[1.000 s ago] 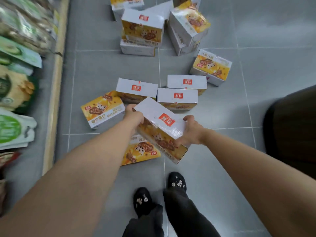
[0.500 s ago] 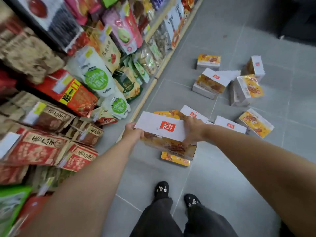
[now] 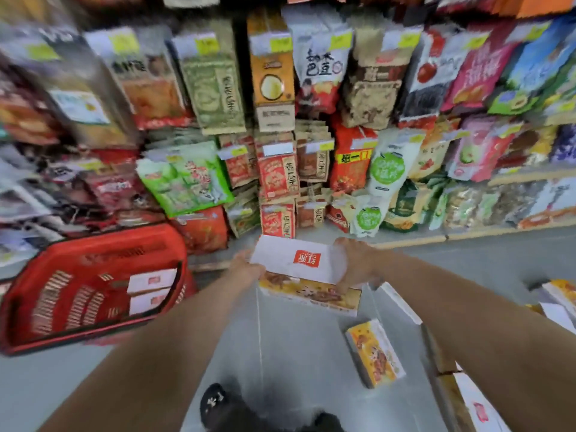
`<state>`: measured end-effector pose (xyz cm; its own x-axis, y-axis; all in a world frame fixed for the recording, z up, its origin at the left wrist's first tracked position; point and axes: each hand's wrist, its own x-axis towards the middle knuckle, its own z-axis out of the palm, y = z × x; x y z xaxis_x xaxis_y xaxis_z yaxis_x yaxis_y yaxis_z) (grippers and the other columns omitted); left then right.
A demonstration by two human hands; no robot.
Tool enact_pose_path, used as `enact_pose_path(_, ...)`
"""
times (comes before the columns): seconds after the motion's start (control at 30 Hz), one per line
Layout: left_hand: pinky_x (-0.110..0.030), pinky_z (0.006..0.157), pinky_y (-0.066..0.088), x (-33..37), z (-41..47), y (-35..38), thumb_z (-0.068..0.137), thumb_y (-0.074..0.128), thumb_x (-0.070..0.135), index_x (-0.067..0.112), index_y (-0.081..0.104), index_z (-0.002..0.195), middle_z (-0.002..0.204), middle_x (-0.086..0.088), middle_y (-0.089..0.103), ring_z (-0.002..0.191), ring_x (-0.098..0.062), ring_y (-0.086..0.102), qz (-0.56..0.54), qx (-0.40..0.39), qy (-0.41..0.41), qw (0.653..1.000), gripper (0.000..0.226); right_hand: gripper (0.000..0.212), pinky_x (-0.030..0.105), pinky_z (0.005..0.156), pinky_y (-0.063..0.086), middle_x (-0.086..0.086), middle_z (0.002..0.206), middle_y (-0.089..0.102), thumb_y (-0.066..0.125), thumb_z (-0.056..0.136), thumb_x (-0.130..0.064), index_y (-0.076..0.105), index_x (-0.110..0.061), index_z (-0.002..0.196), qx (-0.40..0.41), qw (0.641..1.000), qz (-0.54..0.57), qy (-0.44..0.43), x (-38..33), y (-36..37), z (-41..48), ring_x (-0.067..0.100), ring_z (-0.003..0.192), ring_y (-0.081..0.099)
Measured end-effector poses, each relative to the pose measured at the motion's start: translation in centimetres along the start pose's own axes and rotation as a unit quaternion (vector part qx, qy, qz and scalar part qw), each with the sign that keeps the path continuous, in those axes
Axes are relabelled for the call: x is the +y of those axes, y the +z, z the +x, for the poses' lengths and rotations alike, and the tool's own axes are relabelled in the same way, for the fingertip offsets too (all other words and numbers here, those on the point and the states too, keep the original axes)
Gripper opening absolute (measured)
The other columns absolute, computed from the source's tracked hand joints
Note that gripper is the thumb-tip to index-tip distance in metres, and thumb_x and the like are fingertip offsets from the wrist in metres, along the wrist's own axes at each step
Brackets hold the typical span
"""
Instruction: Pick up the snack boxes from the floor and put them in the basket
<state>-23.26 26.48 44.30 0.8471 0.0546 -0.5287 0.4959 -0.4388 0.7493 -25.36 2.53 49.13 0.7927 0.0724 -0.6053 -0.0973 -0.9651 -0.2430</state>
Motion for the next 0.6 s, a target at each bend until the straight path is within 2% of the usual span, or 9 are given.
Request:
enact_pose_path(0.07, -0.024, 0.079, 0.048, -2.2, -1.3, -3.6, 0.074, 0.071, 0.005, 0.007, 0.043, 0.137, 0.121, -0.004, 0.054, 0.113, -0.023, 0.056, 0.025, -0.009, -0.019, 0.999, 0.069, 0.107, 0.037, 0.097, 0.046, 0.005, 0.135, 0.041, 0.085, 0.057, -0.039, 0.023, -0.02, 0.142, -0.002, 0.998, -0.041, -0.041, -3.9, 0.0, 0.7, 0.023, 0.12, 0.043)
enact_pose_path(0.1, -0.028, 0.089, 0.046, -3.8, -1.6, -5.6, 0.073, 0.074, 0.008, 0.01, 0.033, 0.144, 0.128, -0.006, 0.052, 0.12, -0.026, 0.053, 0.037, -0.008, -0.023, 0.999, 0.082, 0.107, 0.036, 0.097, 0.045, 0.004, 0.134, 0.043, 0.086, 0.056, -0.04, 0.025, -0.02, 0.141, -0.009, 0.996, -0.061, -0.062, -6.2, 0.1, 1.2, 0.023, 0.119, 0.044)
enact_pose_path(0.13, -0.032, 0.096, 0.047, -5.5, -1.7, -7.6, 0.064, 0.078, 0.015, 0.013, 0.023, 0.149, 0.133, -0.007, 0.052, 0.121, -0.028, 0.054, 0.037, -0.016, -0.016, 0.999, 0.101, 0.104, 0.034, 0.097, 0.045, 0.003, 0.131, 0.045, 0.087, 0.056, -0.041, 0.029, -0.019, 0.139, -0.008, 0.992, -0.083, -0.092, -8.5, 0.4, 1.6, 0.022, 0.117, 0.046)
enact_pose_path(0.2, -0.041, 0.09, 0.053, -9.4, -1.6, -12.1, 0.042, 0.078, 0.024, 0.023, 0.004, 0.153, 0.139, -0.012, 0.048, 0.117, -0.032, 0.057, 0.03, 0.004, -0.022, 0.999, 0.133, 0.097, 0.029, 0.089, 0.045, -0.001, 0.12, 0.05, 0.087, 0.051, -0.052, 0.04, -0.022, 0.13, -0.005, 0.978, -0.148, -0.147, -14.3, 1.4, 2.6, 0.021, 0.113, 0.05)
enact_pose_path(0.27, -0.035, 0.082, 0.052, -12.3, -2.0, -16.8, 0.052, 0.077, 0.017, 0.032, -0.004, 0.152, 0.148, -0.017, 0.031, 0.123, -0.039, 0.049, 0.046, 0.009, -0.061, 0.997, 0.129, 0.103, 0.031, 0.086, 0.046, -0.002, 0.117, 0.05, 0.082, 0.042, -0.065, 0.039, -0.024, 0.126, -0.007, 0.963, -0.209, -0.171, -19.9, 3.1, 3.9, 0.021, 0.109, 0.05)
enact_pose_path(0.33, -0.035, 0.091, 0.045, -14.1, -2.6, -20.3, 0.07, 0.071, 0.01, 0.037, -0.006, 0.151, 0.154, -0.013, 0.012, 0.136, -0.035, 0.035, 0.1, 0.001, -0.082, 0.992, 0.115, 0.1, 0.032, 0.084, 0.044, 0.0, 0.121, 0.047, 0.083, 0.047, -0.056, 0.036, -0.022, 0.129, -0.022, 0.956, -0.223, -0.19, -24.2, 4.4, 4.7, 0.022, 0.111, 0.046)
enact_pose_path(0.43, -0.037, 0.101, 0.043, -17.1, -3.2, -24.9, 0.075, 0.068, 0.016, 0.039, -0.01, 0.15, 0.156, -0.004, 0.001, 0.139, -0.029, 0.03, 0.212, -0.035, -0.079, 0.973, 0.111, 0.091, 0.031, 0.081, 0.042, 0.002, 0.122, 0.047, 0.084, 0.053, -0.046, 0.038, -0.022, 0.129, -0.04, 0.952, -0.218, -0.212, -30.4, 6.3, 5.9, 0.021, 0.113, 0.046)
enact_pose_path(0.53, -0.038, 0.103, 0.043, -20.0, -3.0, -29.4, 0.075, 0.074, 0.023, 0.034, -0.016, 0.15, 0.156, -0.005, -0.008, 0.14, -0.032, 0.027, 0.281, -0.038, -0.092, 0.955, 0.118, 0.096, 0.035, 0.094, 0.043, 0.002, 0.127, 0.046, 0.082, 0.053, -0.05, 0.037, -0.023, 0.133, -0.045, 0.94, -0.23, -0.248, -36.4, 7.9, 7.3, 0.021, 0.117, 0.043)
enact_pose_path(0.6, -0.04, 0.104, 0.043, -21.5, -2.8, -31.6, 0.073, 0.077, 0.023, 0.036, -0.014, 0.149, 0.156, -0.005, -0.015, 0.139, -0.037, 0.028, 0.306, -0.009, -0.096, 0.947, 0.119, 0.1, 0.039, 0.1, 0.042, 0.001, 0.128, 0.046, 0.079, 0.048, -0.057, 0.036, -0.025, 0.132, -0.041, 0.934, -0.233, -0.266, -39.5, 8.7, 8.6, 0.023, 0.12, 0.042)
